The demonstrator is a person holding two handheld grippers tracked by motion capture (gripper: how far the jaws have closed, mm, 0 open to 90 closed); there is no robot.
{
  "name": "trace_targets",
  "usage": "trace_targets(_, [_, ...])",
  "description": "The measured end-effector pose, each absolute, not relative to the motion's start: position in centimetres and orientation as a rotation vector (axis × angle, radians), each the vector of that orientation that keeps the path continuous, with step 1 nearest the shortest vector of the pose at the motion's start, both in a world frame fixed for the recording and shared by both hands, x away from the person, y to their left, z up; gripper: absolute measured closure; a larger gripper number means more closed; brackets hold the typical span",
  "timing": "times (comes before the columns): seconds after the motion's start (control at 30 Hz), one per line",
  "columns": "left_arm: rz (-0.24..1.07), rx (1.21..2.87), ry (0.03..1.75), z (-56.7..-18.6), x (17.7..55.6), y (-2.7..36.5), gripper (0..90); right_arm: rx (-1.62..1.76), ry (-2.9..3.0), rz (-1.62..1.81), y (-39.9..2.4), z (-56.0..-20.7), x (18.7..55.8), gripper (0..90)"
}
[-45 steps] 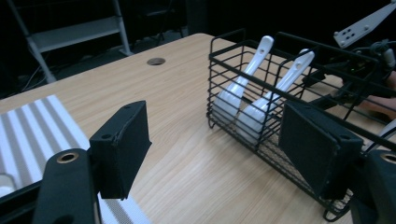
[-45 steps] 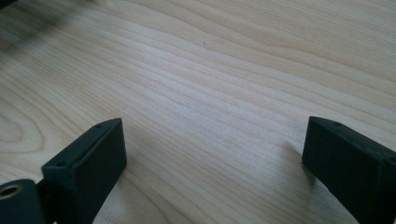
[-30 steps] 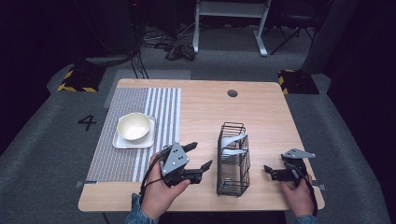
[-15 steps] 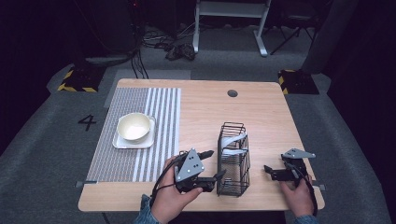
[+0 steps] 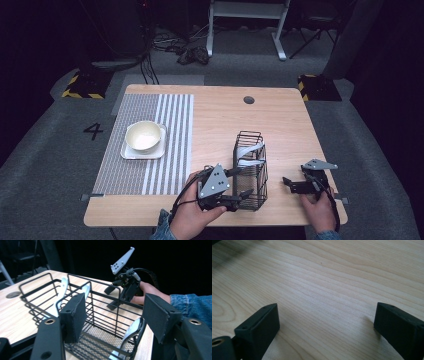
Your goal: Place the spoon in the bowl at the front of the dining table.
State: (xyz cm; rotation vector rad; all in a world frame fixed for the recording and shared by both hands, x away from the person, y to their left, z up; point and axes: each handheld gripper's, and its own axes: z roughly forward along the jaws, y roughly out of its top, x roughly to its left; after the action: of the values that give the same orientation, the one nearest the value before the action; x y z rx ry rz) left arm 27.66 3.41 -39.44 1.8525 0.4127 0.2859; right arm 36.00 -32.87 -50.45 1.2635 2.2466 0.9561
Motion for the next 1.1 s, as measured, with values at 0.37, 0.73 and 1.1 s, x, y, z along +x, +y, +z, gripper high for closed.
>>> trace_targets(0.37, [0.227, 1.877, 0.374, -40.0, 27.5, 3.0, 48.8, 1.260, 2.248, 0.954, -32.9, -50.5, 36.0, 6.4])
trace_targets(0.73, [0.165, 1.860, 0.381, -39.9, 27.8, 3.8, 76.5, 1.261, 2.248, 0.954, -32.9, -50.5, 36.0, 6.4])
trace_targets(1.1, [0.146, 1.850, 0.401, -40.5, 28.7, 4.7, 73.9, 1.260, 2.248, 0.954, -32.9, -50.5, 36.0, 6.4])
